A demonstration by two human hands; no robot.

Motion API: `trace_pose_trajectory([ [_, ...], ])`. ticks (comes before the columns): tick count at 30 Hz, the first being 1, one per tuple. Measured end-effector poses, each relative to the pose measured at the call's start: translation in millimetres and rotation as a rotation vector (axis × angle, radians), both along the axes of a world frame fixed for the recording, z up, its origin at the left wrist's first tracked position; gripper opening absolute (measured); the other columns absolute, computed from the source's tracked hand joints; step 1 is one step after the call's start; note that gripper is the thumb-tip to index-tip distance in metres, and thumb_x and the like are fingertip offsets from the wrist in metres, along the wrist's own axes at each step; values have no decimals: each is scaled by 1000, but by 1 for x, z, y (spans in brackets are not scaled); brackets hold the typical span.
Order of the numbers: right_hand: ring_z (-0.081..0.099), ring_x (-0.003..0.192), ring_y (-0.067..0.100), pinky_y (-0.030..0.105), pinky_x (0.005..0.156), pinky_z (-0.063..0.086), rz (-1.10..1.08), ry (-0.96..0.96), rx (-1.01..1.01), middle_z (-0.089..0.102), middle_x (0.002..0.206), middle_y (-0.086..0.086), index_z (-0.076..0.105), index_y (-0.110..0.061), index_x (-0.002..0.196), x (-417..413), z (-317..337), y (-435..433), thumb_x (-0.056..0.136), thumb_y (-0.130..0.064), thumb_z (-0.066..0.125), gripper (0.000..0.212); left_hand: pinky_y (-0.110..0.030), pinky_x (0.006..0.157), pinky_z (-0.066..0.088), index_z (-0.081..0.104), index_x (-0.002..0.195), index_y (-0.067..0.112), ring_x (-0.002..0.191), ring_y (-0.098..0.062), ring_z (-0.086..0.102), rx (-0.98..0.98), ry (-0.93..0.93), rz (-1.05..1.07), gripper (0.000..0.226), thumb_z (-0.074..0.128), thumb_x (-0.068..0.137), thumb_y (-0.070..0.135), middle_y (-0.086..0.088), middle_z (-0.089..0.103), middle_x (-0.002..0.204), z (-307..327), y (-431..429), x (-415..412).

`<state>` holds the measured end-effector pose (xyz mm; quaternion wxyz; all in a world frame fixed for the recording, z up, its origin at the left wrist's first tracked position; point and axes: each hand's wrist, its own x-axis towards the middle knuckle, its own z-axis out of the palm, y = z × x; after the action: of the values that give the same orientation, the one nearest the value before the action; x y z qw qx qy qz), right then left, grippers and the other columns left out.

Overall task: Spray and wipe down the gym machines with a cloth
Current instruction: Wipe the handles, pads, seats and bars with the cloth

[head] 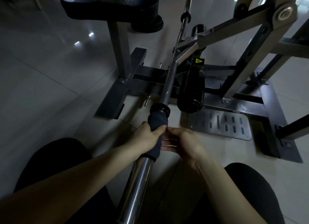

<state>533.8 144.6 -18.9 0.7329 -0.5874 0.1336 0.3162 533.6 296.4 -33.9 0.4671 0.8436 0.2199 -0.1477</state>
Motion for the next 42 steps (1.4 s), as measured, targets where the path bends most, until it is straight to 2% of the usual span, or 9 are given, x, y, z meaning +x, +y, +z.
trace_pose_trajectory([
  [2,66,90,27,35,78,59,-3,-49,-82,70,100,15,67,0,116,10,1,5,106,-19,49,28,-30,68,51,62,123,12,90,-21,69,-105,47,51,66,63,88,68,-7,71,105,8,0,17],
  [8,66,86,22,28,70,57,26,-129,-216,69,101,17,63,4,124,15,6,7,109,-21,46,34,-42,91,58,64,125,11,94,-22,72,-238,43,86,83,69,72,76,-7,74,105,18,-1,21],
  [15,64,74,25,34,71,59,226,-92,-184,67,85,15,67,-3,93,-11,17,-5,106,-5,45,26,-25,69,56,68,112,10,81,-14,75,-389,150,109,45,74,88,47,-5,76,94,18,9,-37],
  [18,71,75,29,35,66,63,304,-40,-153,73,87,17,68,2,104,-17,17,-12,104,-1,44,25,-26,80,58,71,108,10,85,-14,76,-485,196,135,37,75,89,42,-5,78,96,19,13,-65],
  [21,75,79,31,35,63,62,292,0,-133,76,91,20,67,4,113,-15,17,-17,104,-8,50,23,-22,72,54,71,105,14,78,-8,74,-391,174,113,29,69,93,41,-2,77,91,23,14,-89],
  [28,72,87,27,43,79,63,241,-6,-116,72,98,17,63,-1,119,-8,17,-4,106,-17,52,23,-16,66,36,53,126,17,88,-6,59,240,-133,-76,44,67,94,44,11,57,100,29,-10,-84],
  [35,71,72,20,35,67,62,157,10,-83,70,93,15,56,-1,125,-6,19,-2,107,-18,50,25,-32,85,55,65,124,16,95,-14,71,-195,69,44,44,78,87,35,0,74,106,22,-2,-50],
  [40,73,70,27,41,73,64,232,33,-94,71,85,16,61,3,117,-36,18,-4,104,-10,54,20,-35,95,53,64,130,23,103,-17,70,-197,216,37,56,79,82,47,1,75,112,29,12,-113],
  [42,75,72,31,41,68,64,272,69,-61,74,78,16,62,2,114,-50,17,-5,103,-12,57,19,-29,87,55,66,128,23,98,-13,71,-214,228,100,51,80,83,44,3,75,109,33,14,-140],
])
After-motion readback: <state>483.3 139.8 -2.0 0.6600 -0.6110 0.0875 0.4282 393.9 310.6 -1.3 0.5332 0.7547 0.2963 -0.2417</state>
